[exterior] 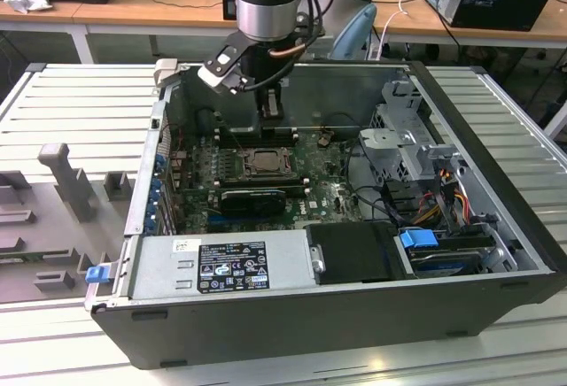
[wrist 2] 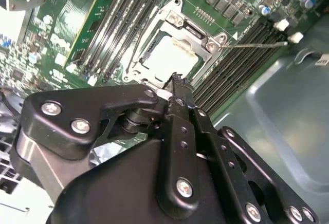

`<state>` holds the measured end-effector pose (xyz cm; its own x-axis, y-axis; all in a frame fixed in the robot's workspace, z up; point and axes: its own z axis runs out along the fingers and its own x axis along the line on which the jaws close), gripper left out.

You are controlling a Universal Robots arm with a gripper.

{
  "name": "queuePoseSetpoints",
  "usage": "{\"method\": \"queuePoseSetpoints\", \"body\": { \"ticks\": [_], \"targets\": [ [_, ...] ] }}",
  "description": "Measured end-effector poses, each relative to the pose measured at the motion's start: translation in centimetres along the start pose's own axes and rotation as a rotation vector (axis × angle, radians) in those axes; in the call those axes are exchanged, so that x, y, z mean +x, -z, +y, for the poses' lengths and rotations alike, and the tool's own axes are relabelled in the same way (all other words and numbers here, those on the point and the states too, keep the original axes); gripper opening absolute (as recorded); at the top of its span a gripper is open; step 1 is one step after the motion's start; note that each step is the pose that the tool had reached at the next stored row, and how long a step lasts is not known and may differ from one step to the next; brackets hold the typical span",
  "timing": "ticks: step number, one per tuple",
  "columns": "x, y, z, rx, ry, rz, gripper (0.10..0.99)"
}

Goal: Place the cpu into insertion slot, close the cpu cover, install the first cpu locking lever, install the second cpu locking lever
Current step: 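Install the first cpu locking lever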

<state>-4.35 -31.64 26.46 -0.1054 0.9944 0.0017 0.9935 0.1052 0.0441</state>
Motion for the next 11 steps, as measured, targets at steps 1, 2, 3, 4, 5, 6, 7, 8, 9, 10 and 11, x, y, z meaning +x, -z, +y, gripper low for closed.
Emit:
{"method": "queuePoseSetpoints", "body": {
  "ticks": [1,2,3,4,5,6,7,8,9,10,11],
  "targets": [
    [0.0,-0.01,0.0,0.0,0.016,0.0007,0.106],
    [0.0,-0.02,0.0,0.0,0.023,0.0009,0.106],
    [0.0,-0.02,0.0,0.0,0.028,0.001,0.106],
    [0.0,-0.03,0.0,0.0,0.048,0.0018,0.106],
    [0.0,-0.04,0.0,0.0,0.068,0.0028,0.106],
    [0.0,-0.05,0.0,0.0,0.078,0.0032,0.106],
    [0.0,-0.04,0.0,0.0,0.103,0.0043,0.106],
    [0.0,-0.04,0.0,0.0,0.122,0.0052,0.106],
    [0.0,-0.04,0.0,0.0,0.135,0.0057,0.106],
    [0.0,-0.04,0.0,0.0,0.144,0.0061,0.106],
    [0.0,-0.04,0.0,0.0,0.152,0.0065,0.106]
  ]
}}
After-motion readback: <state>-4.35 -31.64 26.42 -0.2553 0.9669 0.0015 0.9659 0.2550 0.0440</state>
